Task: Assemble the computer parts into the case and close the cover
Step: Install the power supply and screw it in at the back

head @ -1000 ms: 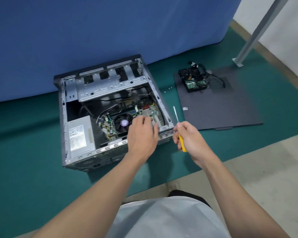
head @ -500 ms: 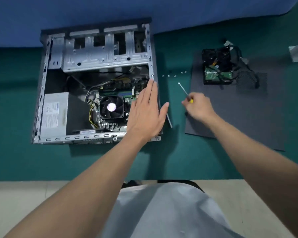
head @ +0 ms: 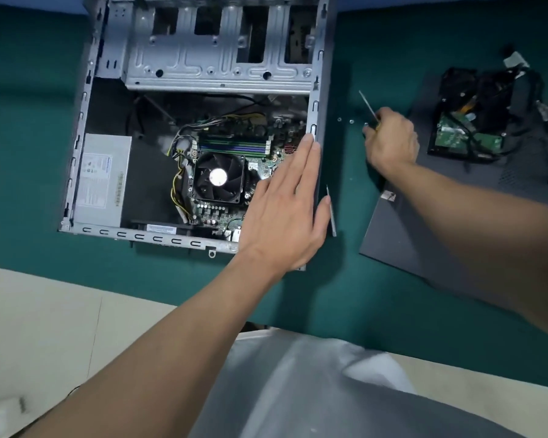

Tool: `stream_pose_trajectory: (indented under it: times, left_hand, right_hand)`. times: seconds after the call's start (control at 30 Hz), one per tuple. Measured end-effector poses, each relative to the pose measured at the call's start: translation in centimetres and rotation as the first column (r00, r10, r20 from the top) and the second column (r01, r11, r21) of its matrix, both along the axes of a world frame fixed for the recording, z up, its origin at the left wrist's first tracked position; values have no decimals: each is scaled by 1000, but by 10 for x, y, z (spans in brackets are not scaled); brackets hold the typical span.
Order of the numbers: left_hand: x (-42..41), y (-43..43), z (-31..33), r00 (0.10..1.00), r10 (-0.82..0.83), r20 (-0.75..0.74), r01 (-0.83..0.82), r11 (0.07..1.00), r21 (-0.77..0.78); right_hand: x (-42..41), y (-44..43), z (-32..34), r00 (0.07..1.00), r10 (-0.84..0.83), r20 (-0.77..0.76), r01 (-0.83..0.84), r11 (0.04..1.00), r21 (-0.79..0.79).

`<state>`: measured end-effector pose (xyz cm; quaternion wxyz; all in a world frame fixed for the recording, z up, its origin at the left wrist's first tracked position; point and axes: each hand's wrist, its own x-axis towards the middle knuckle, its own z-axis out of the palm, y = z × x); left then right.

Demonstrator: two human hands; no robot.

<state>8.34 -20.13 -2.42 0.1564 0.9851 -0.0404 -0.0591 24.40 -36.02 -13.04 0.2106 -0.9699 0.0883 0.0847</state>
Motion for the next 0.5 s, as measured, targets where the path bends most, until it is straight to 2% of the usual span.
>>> stream_pose_trajectory:
  times: [0.37,0.5]
  left_hand:
    - [0,2,-1,1000,10,-15,-10,1000,-18]
    - [1,1,-2,1000,4,-5,-4,1000,-25]
  right_hand:
    - [9,10,2,997,-57,-44,59,998,34]
    - [-7,7,11,992,-113,-58,121,977,173]
